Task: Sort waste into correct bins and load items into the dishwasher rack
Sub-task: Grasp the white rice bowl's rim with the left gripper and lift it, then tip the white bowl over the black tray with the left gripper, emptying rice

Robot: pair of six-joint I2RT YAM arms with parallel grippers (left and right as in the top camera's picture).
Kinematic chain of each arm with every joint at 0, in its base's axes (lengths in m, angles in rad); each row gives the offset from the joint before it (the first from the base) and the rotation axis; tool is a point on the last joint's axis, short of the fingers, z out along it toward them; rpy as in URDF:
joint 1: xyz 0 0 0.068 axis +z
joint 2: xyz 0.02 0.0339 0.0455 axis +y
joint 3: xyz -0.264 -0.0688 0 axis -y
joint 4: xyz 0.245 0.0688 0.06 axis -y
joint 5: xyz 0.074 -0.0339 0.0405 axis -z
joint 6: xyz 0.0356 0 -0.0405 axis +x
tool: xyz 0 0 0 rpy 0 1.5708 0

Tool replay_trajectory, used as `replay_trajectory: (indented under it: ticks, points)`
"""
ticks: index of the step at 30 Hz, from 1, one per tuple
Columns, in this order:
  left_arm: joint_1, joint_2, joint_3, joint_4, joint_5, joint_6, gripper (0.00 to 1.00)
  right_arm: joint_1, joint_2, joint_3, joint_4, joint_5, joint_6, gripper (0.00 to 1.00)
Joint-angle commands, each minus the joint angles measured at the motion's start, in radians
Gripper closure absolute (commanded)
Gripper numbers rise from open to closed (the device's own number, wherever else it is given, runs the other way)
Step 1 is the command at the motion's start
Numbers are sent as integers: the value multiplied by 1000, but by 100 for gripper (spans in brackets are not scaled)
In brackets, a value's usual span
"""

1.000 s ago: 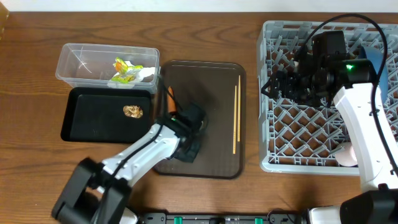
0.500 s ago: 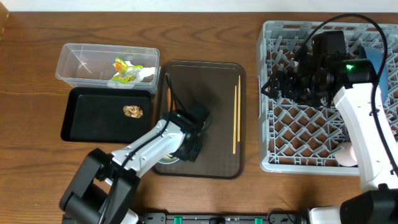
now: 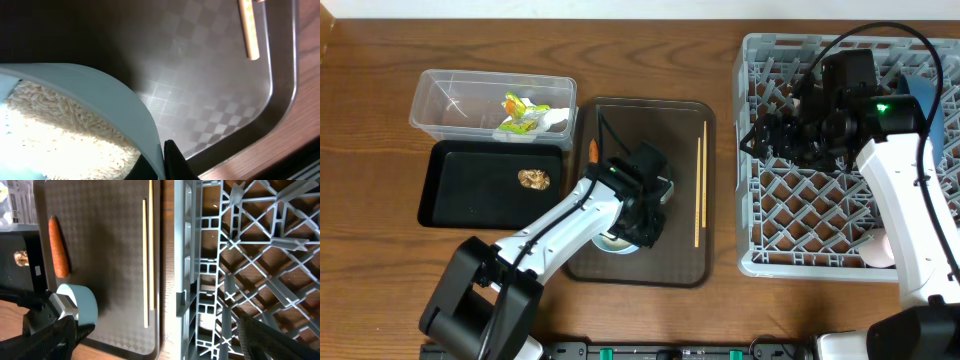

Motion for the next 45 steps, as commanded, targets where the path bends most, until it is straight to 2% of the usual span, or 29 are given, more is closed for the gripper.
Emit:
replay_trajectory:
  ticks: [1, 5, 12, 20, 27, 32, 36, 42, 45]
  points:
    - [-2, 3, 18, 0, 34, 13, 94, 6, -7, 6, 2, -11, 12, 5]
    - [-2, -18, 35, -3, 26, 13, 94, 6, -7, 6, 2, -11, 12, 5]
    - [-2, -60, 62, -5, -107, 13, 94, 6, -7, 6, 3, -11, 12, 5]
    - [1, -74, 75, -38, -156, 12, 94, 6, -7, 6, 2, -11, 12, 5]
    - [33, -177, 108, -41, -156, -29, 94, 6, -7, 6, 2, -11, 12, 5]
    - [169, -253, 108, -66, -148, -59, 94, 6, -7, 6, 2, -11, 12, 5]
    - [352, -272, 107, -75, -66, -51, 94, 6, -7, 6, 3, -11, 12, 5]
    - [667, -257, 105, -70, 190, 26, 94, 6, -7, 6, 2, -11, 12, 5]
    - [821, -256, 96, -67, 364, 106, 94, 6, -7, 6, 2, -11, 12, 5]
